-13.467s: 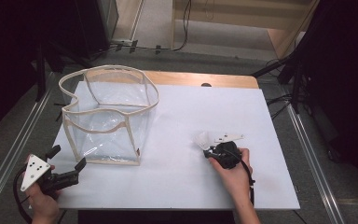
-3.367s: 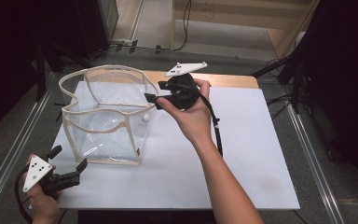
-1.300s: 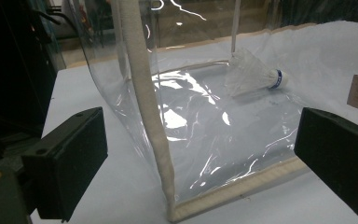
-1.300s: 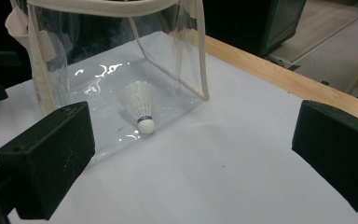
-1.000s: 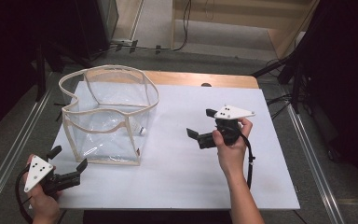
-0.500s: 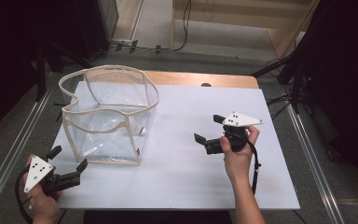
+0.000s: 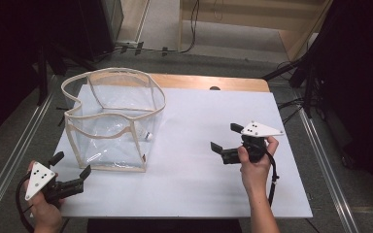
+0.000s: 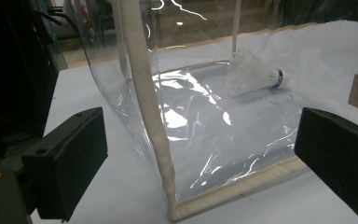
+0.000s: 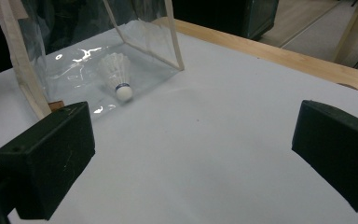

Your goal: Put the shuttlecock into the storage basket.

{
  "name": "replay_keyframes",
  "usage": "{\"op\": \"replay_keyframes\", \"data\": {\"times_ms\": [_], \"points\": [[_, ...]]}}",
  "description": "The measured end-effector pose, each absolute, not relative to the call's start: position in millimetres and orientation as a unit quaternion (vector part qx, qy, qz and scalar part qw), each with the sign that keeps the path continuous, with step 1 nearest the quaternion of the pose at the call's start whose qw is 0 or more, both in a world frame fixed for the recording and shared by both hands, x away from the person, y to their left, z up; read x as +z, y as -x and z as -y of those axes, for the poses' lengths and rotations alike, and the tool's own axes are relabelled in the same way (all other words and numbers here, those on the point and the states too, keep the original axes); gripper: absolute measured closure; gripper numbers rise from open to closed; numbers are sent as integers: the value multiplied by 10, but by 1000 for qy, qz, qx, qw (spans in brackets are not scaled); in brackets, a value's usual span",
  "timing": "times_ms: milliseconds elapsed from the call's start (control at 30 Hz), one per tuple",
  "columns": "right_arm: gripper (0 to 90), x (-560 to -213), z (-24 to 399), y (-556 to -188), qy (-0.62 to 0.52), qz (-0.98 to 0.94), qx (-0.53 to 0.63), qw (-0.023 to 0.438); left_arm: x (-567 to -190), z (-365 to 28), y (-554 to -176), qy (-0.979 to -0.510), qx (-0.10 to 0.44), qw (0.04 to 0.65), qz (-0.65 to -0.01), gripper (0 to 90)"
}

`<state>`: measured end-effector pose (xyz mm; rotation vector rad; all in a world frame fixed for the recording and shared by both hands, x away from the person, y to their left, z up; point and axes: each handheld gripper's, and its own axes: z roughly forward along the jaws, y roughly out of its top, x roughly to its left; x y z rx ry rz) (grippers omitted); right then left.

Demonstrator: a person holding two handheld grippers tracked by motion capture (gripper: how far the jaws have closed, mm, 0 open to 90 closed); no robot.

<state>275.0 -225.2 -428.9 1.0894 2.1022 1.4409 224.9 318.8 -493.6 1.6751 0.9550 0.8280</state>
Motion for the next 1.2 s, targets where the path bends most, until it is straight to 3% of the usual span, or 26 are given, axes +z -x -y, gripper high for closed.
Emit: {"op": "replay_keyframes", "data": {"times_ms": [1200], "points": [[0, -4645, 2850, -2404, -426, -724, 503, 203, -4937, -3200, -2252, -688, 342, 500, -398, 32]]}}
